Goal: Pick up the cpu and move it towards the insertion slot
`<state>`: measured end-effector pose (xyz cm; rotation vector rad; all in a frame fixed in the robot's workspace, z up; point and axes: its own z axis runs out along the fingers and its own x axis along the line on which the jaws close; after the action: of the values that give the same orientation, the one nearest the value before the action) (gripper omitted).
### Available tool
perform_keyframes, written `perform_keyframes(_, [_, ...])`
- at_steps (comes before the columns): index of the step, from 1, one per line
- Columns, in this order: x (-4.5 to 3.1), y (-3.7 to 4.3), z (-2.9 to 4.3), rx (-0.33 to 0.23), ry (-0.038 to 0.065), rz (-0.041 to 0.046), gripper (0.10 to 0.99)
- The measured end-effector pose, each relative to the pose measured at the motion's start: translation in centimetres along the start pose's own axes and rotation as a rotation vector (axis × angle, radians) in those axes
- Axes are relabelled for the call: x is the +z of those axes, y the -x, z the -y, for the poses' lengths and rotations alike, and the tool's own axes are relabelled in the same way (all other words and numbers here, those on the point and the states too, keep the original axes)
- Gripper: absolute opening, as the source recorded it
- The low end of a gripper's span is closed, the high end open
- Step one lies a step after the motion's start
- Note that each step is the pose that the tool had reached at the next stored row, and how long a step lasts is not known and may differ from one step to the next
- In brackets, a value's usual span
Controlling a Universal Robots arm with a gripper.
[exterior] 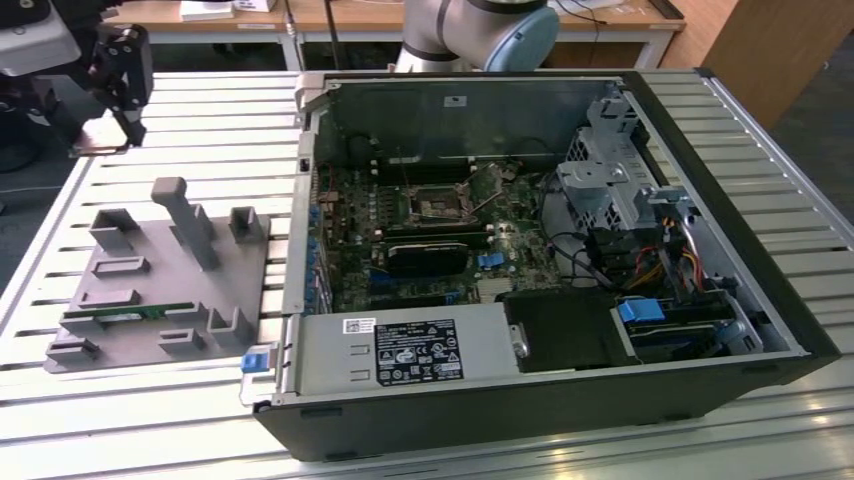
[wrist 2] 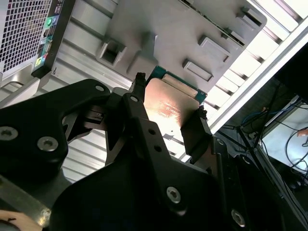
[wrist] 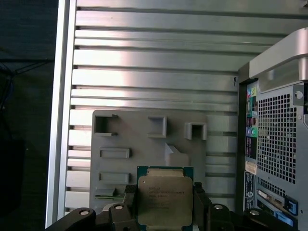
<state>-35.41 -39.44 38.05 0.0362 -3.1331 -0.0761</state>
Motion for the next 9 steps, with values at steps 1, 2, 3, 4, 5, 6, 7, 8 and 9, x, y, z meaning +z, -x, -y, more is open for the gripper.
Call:
perform_keyframes(1, [0.00, 0.05, 0.00, 0.000, 0.000, 0.0000, 0.545])
perform_keyframes(2, [0.00, 0.09, 0.00, 0.000, 0.000, 0.0000, 0.545])
perform_keyframes(3, [0.00, 0.14, 0.01, 0.000, 0.000, 0.0000, 0.545])
perform_keyframes(4, [0.00, 0.19, 0.01, 0.000, 0.000, 0.0000, 0.545])
perform_keyframes(5, [0.00, 0.23, 0.01, 0.000, 0.000, 0.0000, 0.545])
perform_keyframes(6, [0.00, 0.27, 0.01, 0.000, 0.000, 0.0000, 0.545])
perform_keyframes(7, [0.00, 0.31, 0.01, 0.000, 0.000, 0.0001, 0.545])
perform_keyframes(8, [0.00, 0.35, 0.01, 0.000, 0.000, 0.0000, 0.545])
perform_keyframes(9, [0.00, 0.39, 0.01, 0.000, 0.000, 0.0000, 0.545])
